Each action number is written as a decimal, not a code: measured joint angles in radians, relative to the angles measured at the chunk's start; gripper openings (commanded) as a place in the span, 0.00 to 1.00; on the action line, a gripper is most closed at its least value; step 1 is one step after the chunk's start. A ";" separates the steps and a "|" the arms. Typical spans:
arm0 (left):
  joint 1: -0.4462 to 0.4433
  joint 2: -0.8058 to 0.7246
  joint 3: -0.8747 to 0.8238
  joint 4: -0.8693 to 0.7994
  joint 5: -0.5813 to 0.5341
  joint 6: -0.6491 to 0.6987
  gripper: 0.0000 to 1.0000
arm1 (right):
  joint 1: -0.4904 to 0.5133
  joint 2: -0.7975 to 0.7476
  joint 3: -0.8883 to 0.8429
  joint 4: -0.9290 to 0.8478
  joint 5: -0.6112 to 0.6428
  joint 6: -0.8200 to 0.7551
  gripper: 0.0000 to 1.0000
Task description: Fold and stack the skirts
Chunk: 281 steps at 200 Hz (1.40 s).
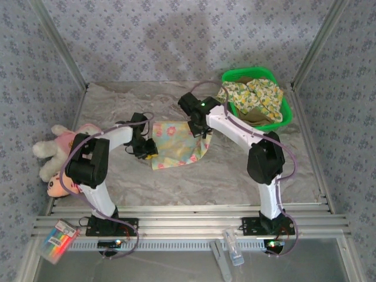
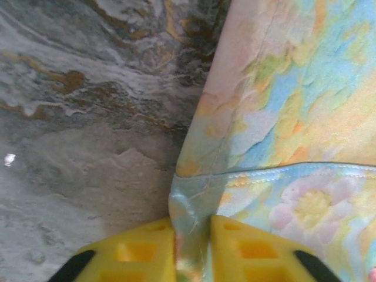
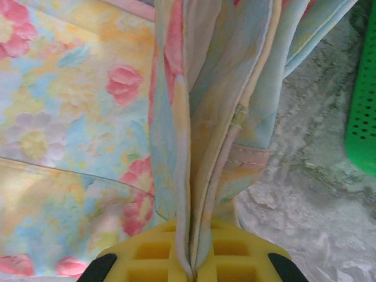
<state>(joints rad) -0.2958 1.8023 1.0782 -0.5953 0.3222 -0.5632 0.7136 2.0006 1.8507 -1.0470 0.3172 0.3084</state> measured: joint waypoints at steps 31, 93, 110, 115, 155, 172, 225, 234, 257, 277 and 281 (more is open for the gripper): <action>-0.010 0.002 0.000 0.019 0.019 0.006 0.03 | 0.026 0.004 0.003 0.041 -0.070 0.042 0.00; -0.013 0.002 -0.009 0.031 0.040 0.010 0.00 | 0.111 0.013 -0.082 0.238 -0.217 0.246 0.00; -0.011 -0.002 -0.016 0.038 0.045 0.010 0.00 | 0.116 0.019 -0.110 0.293 -0.251 0.299 0.00; -0.011 -0.003 -0.017 0.039 0.045 0.010 0.00 | 0.116 0.021 -0.116 0.305 -0.256 0.311 0.00; -0.007 -0.015 -0.032 0.039 0.049 0.014 0.00 | 0.114 0.058 -0.152 0.416 -0.315 0.417 0.00; -0.006 -0.021 -0.039 0.040 0.051 0.014 0.00 | 0.114 0.071 -0.175 0.464 -0.342 0.459 0.00; -0.005 -0.027 -0.048 0.041 0.052 0.013 0.02 | 0.117 0.103 -0.204 0.528 -0.380 0.531 0.12; -0.005 -0.027 -0.049 0.042 0.052 0.014 0.03 | 0.118 0.103 -0.211 0.536 -0.381 0.541 0.15; -0.005 -0.028 -0.049 0.041 0.052 0.016 0.07 | 0.123 0.103 -0.229 0.558 -0.386 0.557 0.26; -0.005 -0.028 -0.049 0.037 0.052 0.024 0.12 | 0.131 0.100 -0.238 0.566 -0.393 0.558 0.37; -0.003 -0.029 -0.049 0.034 0.052 0.024 0.12 | 0.133 0.094 -0.243 0.570 -0.393 0.554 0.39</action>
<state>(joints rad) -0.2993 1.7737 1.0294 -0.5613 0.3744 -0.5388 0.8463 2.0949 1.6077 -0.4774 -0.0757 0.8619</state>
